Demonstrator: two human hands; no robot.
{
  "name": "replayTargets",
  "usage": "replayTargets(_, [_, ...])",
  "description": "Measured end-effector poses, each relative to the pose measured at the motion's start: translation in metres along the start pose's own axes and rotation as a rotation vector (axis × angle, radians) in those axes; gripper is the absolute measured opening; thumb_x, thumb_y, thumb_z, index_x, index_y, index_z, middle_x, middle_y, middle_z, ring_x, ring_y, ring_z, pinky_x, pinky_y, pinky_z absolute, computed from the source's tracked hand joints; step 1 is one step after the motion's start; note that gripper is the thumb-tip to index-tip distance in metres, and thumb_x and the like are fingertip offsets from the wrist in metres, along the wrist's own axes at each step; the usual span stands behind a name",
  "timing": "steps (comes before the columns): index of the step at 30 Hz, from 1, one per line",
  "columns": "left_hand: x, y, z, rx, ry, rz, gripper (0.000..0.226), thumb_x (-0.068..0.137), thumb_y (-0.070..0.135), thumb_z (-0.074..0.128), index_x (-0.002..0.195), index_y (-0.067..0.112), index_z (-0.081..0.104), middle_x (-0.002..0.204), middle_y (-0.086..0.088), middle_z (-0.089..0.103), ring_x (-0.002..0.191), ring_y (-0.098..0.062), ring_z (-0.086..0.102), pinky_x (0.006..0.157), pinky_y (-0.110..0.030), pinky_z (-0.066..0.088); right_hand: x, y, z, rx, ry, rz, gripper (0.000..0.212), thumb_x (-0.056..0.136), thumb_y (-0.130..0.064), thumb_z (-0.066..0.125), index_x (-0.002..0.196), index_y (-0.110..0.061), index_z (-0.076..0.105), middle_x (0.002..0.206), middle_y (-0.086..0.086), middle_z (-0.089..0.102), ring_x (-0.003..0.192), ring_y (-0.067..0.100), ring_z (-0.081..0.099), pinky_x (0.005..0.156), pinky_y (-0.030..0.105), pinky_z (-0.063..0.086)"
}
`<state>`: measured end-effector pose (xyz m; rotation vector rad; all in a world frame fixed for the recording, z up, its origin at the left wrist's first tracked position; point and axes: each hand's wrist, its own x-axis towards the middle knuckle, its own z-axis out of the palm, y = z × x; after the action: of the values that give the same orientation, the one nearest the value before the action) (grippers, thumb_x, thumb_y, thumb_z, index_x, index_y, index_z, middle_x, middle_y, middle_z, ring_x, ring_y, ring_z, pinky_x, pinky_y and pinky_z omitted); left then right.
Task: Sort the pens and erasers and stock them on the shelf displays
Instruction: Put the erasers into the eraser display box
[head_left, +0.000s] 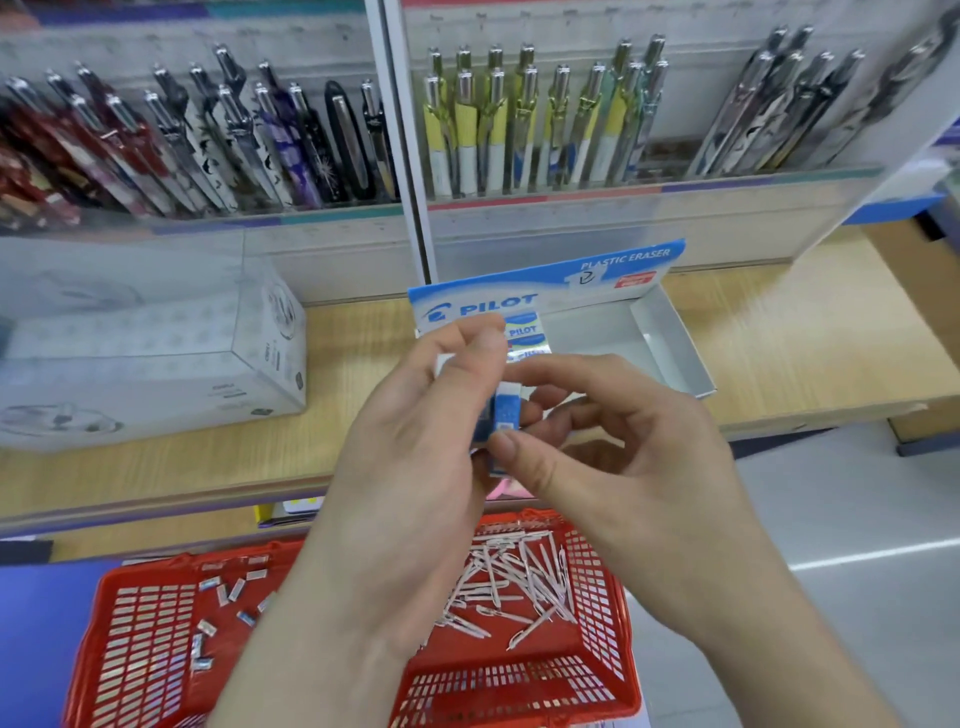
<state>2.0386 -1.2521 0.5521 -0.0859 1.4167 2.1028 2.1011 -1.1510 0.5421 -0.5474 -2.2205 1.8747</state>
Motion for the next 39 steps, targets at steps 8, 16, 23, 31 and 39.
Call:
replayTargets(8, [-0.004,-0.004,0.018,-0.112,0.107,0.108,0.011,0.085,0.017,0.053,0.088,0.012,0.063,0.062,-0.002,0.053,0.057,-0.011,0.058,0.052,-0.023,0.050,-0.004,0.004,-0.011,0.517,0.012,0.153,0.027,0.065,-0.007,0.076,0.087,-0.020,0.068,0.096,0.012,0.072,0.087,0.033,0.068,0.072,0.048,0.053])
replayTargets(16, [-0.007,-0.010,0.014,0.153,0.056,0.222,0.012,0.082,0.032,0.055,0.080,0.026,0.065,0.074,-0.005,0.071,0.079,-0.024,0.069,0.071,-0.046,0.054,-0.004,0.002,-0.008,0.577,0.065,0.186,0.036,0.066,-0.009,0.072,0.101,-0.015,0.073,0.112,0.018,0.065,0.082,0.029,0.071,0.070,0.036,0.058])
replayTargets(23, [-0.004,-0.005,0.008,0.247,0.004,0.283,0.010,0.084,0.025,0.055,0.083,0.028,0.065,0.080,0.003,0.071,0.079,-0.014,0.067,0.066,-0.029,0.054,-0.001,-0.001,-0.017,0.810,0.064,0.317,0.034,0.074,-0.005,0.059,0.104,-0.012,0.072,0.090,0.016,0.072,0.067,0.021,0.067,0.058,0.022,0.053])
replayTargets(31, [-0.003,0.013,-0.008,0.679,-0.219,0.258,0.028,0.075,0.030,0.073,0.101,0.042,0.070,0.060,0.003,0.047,0.049,-0.002,0.039,0.048,-0.009,0.034,0.005,0.000,-0.033,0.523,-0.118,0.308,0.035,0.080,-0.021,0.065,0.115,-0.020,0.070,0.081,0.018,0.062,0.064,0.016,0.052,0.060,0.022,0.046])
replayTargets(39, [0.003,0.014,-0.021,0.836,-0.116,0.328,0.017,0.068,0.038,0.069,0.085,0.041,0.069,0.059,0.010,0.052,0.048,-0.001,0.041,0.047,-0.009,0.033,0.012,-0.004,-0.035,0.396,-0.155,0.293,0.028,0.068,-0.033,0.074,0.092,-0.018,0.074,0.074,0.021,0.063,0.059,0.018,0.052,0.054,0.023,0.041])
